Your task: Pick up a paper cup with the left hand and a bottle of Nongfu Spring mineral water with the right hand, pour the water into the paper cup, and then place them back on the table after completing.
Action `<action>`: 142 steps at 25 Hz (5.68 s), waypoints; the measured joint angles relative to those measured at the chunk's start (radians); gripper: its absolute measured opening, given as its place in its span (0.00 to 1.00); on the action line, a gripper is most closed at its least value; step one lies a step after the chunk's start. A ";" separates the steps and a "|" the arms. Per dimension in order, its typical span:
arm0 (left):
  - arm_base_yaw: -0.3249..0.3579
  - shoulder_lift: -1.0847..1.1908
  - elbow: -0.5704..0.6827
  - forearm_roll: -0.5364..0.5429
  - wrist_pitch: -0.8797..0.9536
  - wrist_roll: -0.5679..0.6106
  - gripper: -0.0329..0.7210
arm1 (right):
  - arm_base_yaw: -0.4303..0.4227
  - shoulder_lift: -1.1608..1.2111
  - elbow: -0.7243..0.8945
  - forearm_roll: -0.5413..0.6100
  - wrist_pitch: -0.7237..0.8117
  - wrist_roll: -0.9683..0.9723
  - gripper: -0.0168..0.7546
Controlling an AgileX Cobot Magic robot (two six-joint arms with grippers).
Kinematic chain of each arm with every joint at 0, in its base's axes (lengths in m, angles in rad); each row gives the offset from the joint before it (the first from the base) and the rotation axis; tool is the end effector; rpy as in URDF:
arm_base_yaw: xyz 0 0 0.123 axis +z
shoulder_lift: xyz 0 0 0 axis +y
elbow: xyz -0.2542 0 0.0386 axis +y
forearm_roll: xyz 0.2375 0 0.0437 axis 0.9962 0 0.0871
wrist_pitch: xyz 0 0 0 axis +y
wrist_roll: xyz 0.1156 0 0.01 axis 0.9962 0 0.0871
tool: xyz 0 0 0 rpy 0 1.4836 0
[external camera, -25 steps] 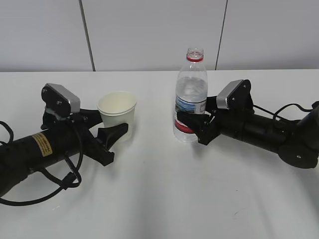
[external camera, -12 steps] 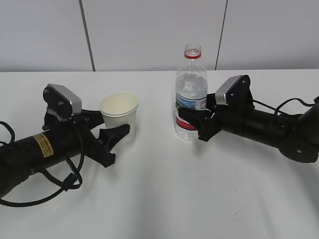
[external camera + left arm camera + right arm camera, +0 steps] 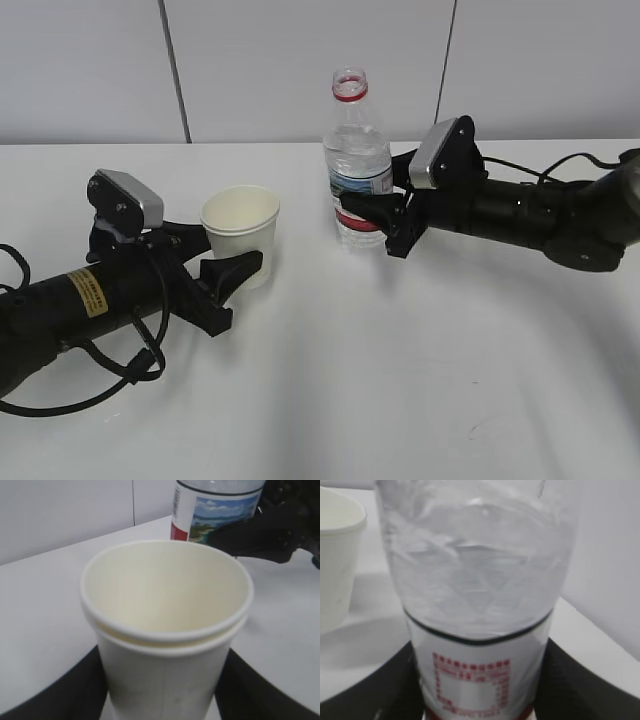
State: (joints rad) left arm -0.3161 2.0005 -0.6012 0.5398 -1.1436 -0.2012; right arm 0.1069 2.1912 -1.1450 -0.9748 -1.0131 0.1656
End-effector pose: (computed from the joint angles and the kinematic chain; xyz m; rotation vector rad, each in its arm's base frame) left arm 0.2915 -0.1524 0.0880 0.6634 1.6919 -0.6318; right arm 0.4054 0.1254 0.1051 -1.0127 1.4259 0.4125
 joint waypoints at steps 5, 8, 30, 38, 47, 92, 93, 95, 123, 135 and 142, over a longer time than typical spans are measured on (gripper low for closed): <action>0.000 -0.011 0.000 0.009 0.000 -0.004 0.57 | 0.001 0.000 -0.102 -0.090 0.055 0.000 0.55; 0.000 -0.018 0.000 0.012 0.000 -0.006 0.57 | 0.002 0.000 -0.155 -0.144 0.079 -0.003 0.55; 0.000 -0.019 0.000 0.028 0.000 -0.007 0.56 | 0.068 0.000 -0.412 -0.359 0.222 -0.202 0.55; 0.000 -0.019 0.000 0.028 0.000 -0.007 0.56 | 0.068 0.000 -0.455 -0.359 0.232 -0.302 0.55; 0.000 -0.019 0.000 0.029 0.000 -0.007 0.56 | 0.068 0.000 -0.466 -0.358 0.232 -0.429 0.55; 0.000 -0.019 0.000 0.086 0.001 -0.026 0.56 | 0.068 0.000 -0.466 -0.218 0.220 -0.837 0.55; 0.000 -0.019 0.000 0.086 0.001 -0.026 0.56 | 0.068 0.000 -0.466 -0.218 0.220 -0.838 0.55; 0.000 -0.019 0.000 0.086 0.002 -0.026 0.56 | 0.068 0.000 -0.466 -0.216 0.220 -0.841 0.55; 0.000 -0.025 0.000 0.114 0.009 -0.027 0.56 | 0.068 0.000 -0.466 -0.186 0.224 -0.876 0.55; 0.000 -0.027 0.001 0.114 0.012 -0.027 0.56 | 0.068 0.000 -0.466 -0.177 0.225 -0.892 0.55; 0.000 -0.027 0.001 0.114 0.015 -0.027 0.56 | 0.068 0.000 -0.466 -0.173 0.225 -0.892 0.55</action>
State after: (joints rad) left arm -0.3161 1.9732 -0.6003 0.6539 -1.1287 -0.2282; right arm 0.1748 2.1912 -1.6114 -1.1474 -0.7881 -0.7268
